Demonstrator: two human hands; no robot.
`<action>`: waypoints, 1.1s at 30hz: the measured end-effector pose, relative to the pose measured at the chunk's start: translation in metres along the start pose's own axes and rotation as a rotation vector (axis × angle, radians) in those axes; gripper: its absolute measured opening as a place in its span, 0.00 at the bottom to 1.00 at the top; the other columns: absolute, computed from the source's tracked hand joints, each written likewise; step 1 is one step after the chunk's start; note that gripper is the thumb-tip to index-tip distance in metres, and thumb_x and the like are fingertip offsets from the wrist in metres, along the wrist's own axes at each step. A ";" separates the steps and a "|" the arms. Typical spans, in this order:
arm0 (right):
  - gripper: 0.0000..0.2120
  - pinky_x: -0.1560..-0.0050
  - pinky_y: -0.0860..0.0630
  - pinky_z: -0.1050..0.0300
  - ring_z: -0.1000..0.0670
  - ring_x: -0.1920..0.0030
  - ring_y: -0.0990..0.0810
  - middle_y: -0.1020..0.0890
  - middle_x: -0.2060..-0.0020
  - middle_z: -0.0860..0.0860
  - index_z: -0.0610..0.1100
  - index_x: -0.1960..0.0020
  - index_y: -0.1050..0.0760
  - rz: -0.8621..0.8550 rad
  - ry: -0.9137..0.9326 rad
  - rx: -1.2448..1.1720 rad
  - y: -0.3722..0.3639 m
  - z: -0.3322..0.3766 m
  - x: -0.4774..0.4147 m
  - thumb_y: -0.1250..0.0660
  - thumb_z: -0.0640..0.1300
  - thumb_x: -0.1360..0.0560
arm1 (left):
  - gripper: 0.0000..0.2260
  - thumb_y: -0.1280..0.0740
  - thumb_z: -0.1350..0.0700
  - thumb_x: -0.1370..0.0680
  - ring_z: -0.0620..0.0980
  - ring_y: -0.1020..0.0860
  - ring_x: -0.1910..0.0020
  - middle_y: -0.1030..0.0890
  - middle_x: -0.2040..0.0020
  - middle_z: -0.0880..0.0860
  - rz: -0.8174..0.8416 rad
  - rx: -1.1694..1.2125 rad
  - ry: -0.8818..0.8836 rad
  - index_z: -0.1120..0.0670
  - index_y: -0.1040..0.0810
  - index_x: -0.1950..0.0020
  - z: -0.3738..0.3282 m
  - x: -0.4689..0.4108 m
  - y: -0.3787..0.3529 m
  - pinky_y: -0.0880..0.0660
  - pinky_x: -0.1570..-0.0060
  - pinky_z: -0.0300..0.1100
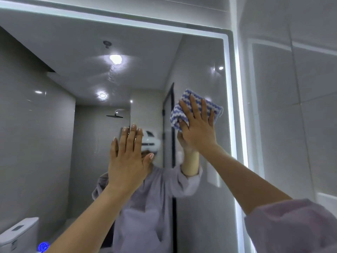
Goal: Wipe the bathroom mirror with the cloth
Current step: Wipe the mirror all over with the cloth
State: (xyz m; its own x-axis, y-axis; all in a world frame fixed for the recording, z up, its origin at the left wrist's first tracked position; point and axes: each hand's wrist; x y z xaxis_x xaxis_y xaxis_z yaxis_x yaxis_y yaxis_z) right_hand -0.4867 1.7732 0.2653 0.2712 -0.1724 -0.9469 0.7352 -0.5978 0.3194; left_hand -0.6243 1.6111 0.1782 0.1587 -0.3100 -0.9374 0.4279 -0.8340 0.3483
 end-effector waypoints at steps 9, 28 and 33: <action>0.28 0.30 0.72 0.43 0.43 0.24 0.66 0.62 0.23 0.51 0.58 0.25 0.64 -0.037 -0.006 0.007 -0.006 0.017 0.018 0.51 0.56 0.19 | 0.33 0.52 0.39 0.21 0.52 0.63 0.24 0.62 0.22 0.52 0.013 -0.019 0.017 0.52 0.64 0.24 -0.001 -0.001 0.000 0.64 0.26 0.51; 0.36 0.27 0.52 0.36 0.40 0.23 0.51 0.45 0.23 0.47 0.51 0.23 0.44 -0.010 0.243 0.045 -0.055 0.033 0.166 0.48 0.69 0.25 | 0.33 0.55 0.37 0.22 0.53 0.65 0.24 0.70 0.27 0.50 0.054 -0.015 0.002 0.51 0.69 0.28 0.001 -0.001 0.001 0.67 0.28 0.50; 0.28 0.28 0.48 0.37 0.40 0.24 0.49 0.44 0.23 0.49 0.54 0.23 0.46 -0.032 0.256 0.054 -0.054 0.028 0.162 0.50 0.61 0.20 | 0.33 0.57 0.37 0.23 0.53 0.65 0.24 0.67 0.24 0.51 0.059 -0.038 0.001 0.51 0.69 0.28 0.001 -0.002 0.000 0.67 0.28 0.50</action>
State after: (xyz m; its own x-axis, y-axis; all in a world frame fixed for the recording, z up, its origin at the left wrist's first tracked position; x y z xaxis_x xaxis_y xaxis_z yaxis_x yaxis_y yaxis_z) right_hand -0.4995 1.7553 0.0935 0.4022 0.0466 -0.9144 0.7134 -0.6420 0.2810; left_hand -0.6252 1.6111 0.1803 0.1857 -0.3576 -0.9152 0.4513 -0.7963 0.4027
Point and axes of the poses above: each hand's wrist, its own x-axis away from the middle knuckle, its own y-axis out of the back of the hand, z = x × y
